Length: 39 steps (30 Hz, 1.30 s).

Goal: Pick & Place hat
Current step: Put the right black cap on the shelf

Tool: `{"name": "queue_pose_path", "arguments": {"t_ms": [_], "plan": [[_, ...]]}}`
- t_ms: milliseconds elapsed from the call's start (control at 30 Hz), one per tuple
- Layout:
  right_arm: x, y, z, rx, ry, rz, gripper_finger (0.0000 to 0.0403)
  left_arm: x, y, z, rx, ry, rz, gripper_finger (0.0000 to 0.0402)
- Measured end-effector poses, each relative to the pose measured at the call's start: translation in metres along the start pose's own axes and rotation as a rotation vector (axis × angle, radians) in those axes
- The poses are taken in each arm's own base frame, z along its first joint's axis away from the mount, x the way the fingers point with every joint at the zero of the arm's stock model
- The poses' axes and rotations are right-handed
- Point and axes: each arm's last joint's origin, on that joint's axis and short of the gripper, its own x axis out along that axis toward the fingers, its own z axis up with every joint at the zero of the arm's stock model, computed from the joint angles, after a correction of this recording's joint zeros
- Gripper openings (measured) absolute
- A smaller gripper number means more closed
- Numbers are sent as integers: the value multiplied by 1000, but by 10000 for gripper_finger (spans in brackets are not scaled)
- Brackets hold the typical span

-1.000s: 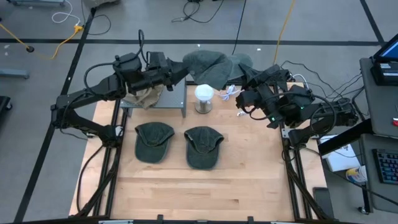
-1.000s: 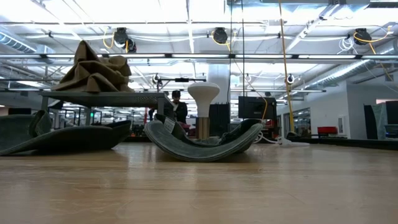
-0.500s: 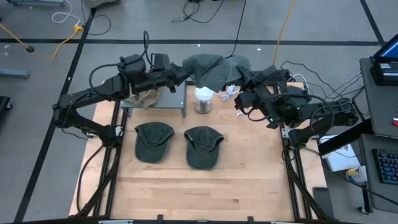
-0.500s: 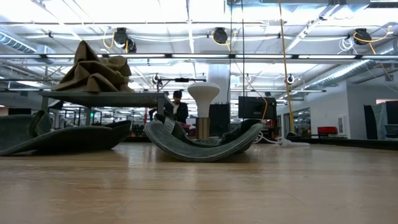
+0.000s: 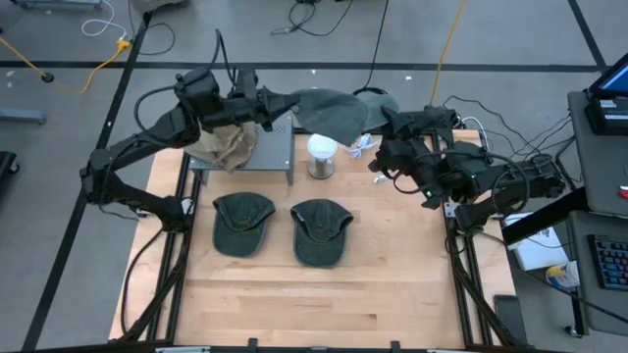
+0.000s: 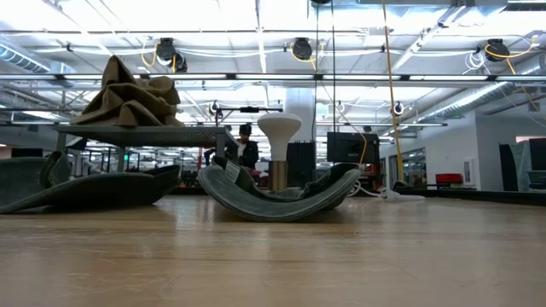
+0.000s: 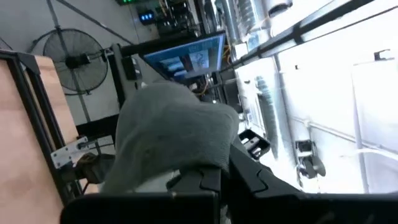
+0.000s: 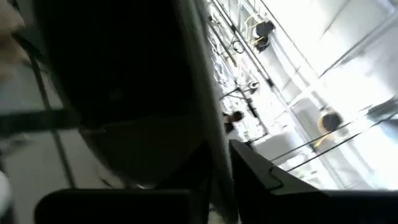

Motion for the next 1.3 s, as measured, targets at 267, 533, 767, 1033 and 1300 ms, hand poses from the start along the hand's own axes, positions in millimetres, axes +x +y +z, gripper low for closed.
{"name": "queue_pose_path", "arguments": {"t_ms": [267,533,767,1033,1300], "plan": [[-7,11,-2,304,69,30,75,-10,6,25,64,113,-24,2],[-25,32,-5,509,93,119,76,-19,4,37,99,258,-105,1],[-42,48,-1,622,-5,346,120,-25,-8,44,119,336,-221,1],[-50,68,-3,816,19,667,178,-32,-5,51,171,423,-229,1],[-60,106,-17,1040,178,951,177,-43,-2,65,377,445,-262,0]]}}
